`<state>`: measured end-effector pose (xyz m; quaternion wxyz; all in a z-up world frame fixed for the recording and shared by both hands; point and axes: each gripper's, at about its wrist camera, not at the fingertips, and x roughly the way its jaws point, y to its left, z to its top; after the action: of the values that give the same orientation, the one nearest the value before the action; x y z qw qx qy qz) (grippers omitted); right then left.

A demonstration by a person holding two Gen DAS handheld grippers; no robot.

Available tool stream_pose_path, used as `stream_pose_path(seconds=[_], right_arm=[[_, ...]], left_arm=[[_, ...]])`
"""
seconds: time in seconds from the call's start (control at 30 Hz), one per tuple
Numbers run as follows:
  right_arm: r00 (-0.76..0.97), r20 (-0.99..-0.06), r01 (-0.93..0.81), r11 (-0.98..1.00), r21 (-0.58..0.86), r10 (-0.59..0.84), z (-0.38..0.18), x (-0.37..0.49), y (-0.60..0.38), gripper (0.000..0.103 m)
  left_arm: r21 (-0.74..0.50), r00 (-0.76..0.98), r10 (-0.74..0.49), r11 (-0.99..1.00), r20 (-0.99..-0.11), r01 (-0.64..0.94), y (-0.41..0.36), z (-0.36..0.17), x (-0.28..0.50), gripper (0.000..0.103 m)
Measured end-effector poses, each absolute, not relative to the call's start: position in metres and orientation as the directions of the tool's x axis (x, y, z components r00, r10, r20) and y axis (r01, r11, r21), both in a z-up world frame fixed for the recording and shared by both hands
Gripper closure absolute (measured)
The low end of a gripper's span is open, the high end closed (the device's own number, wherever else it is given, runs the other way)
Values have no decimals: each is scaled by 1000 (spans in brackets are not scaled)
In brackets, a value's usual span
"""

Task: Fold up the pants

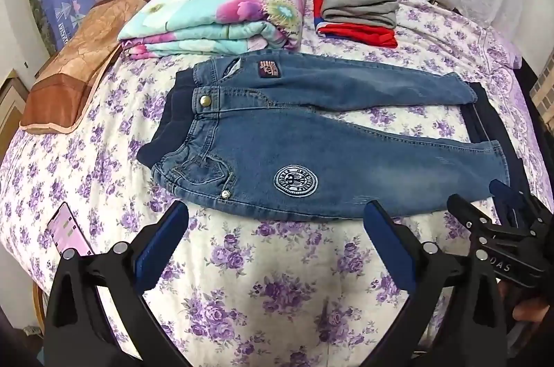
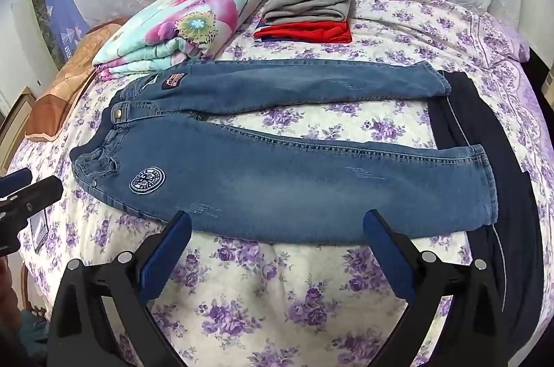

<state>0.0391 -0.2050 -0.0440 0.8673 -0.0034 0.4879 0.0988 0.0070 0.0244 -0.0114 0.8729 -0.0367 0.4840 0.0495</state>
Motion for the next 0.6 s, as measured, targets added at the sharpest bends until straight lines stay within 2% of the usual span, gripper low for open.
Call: stream_pose_path(seconds=[0.6], right_arm=[[479, -865, -167, 983, 75, 147, -49, 39, -200, 3]], left_arm=[[-36, 545, 41, 991, -838, -129, 32, -9, 10, 4]])
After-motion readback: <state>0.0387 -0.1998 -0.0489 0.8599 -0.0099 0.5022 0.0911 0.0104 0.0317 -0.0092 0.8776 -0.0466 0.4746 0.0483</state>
